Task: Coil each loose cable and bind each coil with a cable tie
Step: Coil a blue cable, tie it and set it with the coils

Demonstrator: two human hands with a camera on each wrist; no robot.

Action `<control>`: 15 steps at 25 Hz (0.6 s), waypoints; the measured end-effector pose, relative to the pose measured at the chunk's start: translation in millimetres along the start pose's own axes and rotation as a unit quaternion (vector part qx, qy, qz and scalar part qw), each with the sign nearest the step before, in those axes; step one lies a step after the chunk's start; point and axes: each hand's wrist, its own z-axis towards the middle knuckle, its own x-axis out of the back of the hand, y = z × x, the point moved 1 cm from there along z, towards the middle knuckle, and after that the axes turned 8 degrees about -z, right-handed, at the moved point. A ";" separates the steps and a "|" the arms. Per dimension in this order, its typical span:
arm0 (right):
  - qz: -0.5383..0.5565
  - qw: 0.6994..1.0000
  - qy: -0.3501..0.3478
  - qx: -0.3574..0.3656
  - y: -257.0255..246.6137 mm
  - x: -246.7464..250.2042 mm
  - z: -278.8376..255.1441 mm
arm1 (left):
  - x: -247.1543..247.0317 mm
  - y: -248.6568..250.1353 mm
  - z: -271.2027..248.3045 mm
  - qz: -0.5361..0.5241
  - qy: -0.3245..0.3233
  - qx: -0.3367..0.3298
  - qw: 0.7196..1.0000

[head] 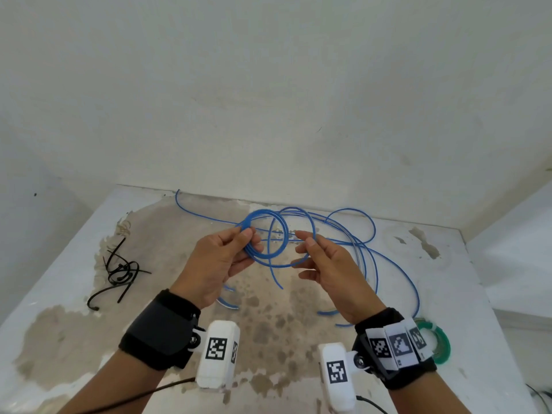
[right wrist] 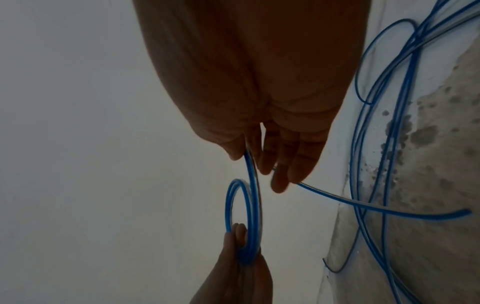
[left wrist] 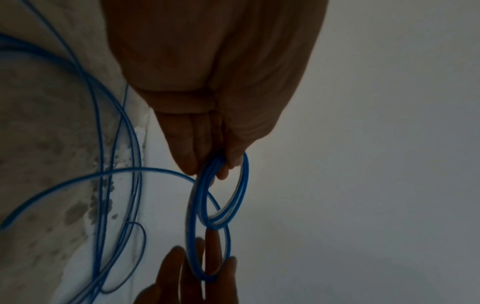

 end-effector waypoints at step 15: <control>0.020 0.998 -0.047 -0.035 -1.6 1.3 -3.0 | -5.3 -18.4 -3.3 -0.082 -0.011 0.050 0.995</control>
